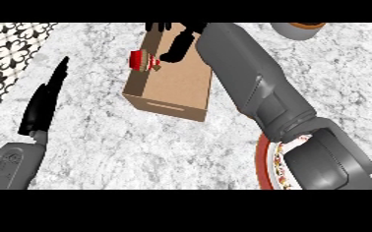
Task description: Pick the cupcake from the plate and place it in the cardboard box
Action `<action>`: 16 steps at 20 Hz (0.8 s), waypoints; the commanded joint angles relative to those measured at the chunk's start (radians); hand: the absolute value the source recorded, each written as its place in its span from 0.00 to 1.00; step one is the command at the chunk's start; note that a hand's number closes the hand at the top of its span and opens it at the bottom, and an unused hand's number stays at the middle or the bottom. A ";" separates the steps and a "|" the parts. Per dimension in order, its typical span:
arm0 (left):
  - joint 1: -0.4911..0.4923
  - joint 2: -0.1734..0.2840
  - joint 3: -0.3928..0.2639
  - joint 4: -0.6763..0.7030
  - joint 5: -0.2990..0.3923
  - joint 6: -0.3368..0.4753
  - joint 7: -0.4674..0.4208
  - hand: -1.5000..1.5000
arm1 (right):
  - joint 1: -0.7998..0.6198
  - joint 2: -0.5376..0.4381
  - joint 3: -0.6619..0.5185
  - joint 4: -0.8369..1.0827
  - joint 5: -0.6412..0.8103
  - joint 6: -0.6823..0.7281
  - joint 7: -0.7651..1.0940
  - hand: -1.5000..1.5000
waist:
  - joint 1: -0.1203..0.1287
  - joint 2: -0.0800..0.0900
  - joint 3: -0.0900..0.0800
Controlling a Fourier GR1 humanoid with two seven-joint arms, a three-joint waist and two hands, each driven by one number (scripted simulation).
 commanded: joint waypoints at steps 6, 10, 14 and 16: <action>-0.039 -0.020 -0.016 0.032 -0.029 0.011 -0.003 0.50 | 0.047 0.001 -0.037 -0.037 -0.067 -0.008 -0.040 0.00 | 0.013 0.004 0.001; -0.015 -0.029 -0.018 0.028 -0.031 0.019 -0.010 0.50 | 0.041 0.001 -0.098 -0.061 -0.138 -0.031 -0.073 0.00 | 0.012 0.002 0.002; -0.036 -0.039 -0.015 0.014 -0.033 0.028 0.031 0.50 | 0.051 0.001 -0.183 -0.064 -0.233 -0.045 -0.088 0.00 | -0.011 -0.003 0.004; -0.042 -0.047 -0.009 0.029 -0.035 0.040 0.034 0.50 | 0.034 0.001 -0.211 -0.063 -0.256 -0.031 -0.082 0.00 | -0.033 0.000 0.003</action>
